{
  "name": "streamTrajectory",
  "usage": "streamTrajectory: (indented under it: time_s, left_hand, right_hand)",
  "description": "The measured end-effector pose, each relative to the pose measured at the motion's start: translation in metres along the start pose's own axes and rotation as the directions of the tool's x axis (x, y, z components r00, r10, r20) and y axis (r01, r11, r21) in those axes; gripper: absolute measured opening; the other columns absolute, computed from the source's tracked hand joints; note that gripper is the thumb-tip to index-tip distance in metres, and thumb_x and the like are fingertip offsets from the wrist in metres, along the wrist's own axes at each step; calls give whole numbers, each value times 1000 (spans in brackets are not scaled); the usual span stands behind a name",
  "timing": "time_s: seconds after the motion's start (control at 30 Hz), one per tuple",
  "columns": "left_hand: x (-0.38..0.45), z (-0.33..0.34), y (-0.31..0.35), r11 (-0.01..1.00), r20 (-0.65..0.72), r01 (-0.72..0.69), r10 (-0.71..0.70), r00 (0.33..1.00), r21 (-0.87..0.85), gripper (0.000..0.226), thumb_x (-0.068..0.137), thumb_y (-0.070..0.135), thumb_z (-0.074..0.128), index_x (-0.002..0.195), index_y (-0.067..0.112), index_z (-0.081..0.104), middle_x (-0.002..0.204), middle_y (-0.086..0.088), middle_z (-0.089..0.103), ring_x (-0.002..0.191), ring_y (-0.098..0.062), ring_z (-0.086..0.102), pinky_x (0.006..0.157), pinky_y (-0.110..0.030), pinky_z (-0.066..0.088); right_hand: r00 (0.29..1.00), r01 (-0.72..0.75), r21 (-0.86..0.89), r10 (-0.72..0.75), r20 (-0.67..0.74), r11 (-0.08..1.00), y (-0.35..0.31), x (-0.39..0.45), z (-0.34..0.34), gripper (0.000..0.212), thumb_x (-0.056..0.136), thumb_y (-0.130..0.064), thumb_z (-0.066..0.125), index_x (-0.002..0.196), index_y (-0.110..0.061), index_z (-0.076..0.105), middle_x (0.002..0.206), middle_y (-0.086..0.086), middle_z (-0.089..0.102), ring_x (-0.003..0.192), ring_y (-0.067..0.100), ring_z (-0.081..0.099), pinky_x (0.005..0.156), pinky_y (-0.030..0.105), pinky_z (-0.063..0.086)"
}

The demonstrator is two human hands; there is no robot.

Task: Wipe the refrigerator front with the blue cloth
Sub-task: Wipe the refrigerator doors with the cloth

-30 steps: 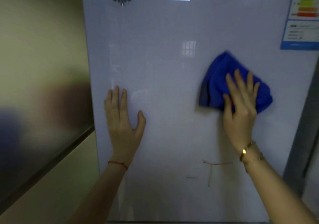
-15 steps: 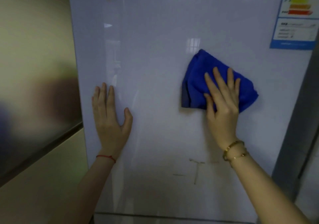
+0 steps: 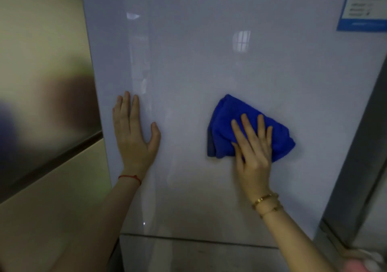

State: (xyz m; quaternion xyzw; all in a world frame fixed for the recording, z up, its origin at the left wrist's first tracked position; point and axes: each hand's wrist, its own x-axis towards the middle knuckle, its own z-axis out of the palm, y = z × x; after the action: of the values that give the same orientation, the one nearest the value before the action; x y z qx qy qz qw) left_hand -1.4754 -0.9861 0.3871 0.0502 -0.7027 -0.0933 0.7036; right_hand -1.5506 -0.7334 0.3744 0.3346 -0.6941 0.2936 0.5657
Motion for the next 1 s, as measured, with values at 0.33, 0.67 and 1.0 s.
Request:
streamTrajectory:
  time_s: [0.33,0.67,1.0]
  left_hand:
    - [0,-2,-2,1000,-6,-9,9,1000,-18,60,96,25,50,147,-2,34,156,-21,32,149,-36,25,123,-54,22]
    - [0,-2,-3,1000,-1,-11,11,1000,-27,61,95,24,53,147,-2,35,157,-18,31,149,-35,25,126,-48,17]
    - [1,-2,-4,1000,-3,-7,6,1000,-25,62,93,22,56,147,-2,36,156,-20,33,148,-36,26,126,-46,17]
  right_hand:
    - [997,1,-92,6,77,996,37,-85,-20,42,101,-16,36,143,-18,39,155,-5,27,148,25,17,122,48,14]
    - [972,145,-58,-131,196,988,13,-100,-6,56,95,-6,46,146,-25,32,151,-4,36,147,20,21,122,47,17]
    - [989,107,-46,-111,-98,993,-21,74,6,37,97,-15,53,133,-10,53,144,10,46,143,32,29,122,47,14]
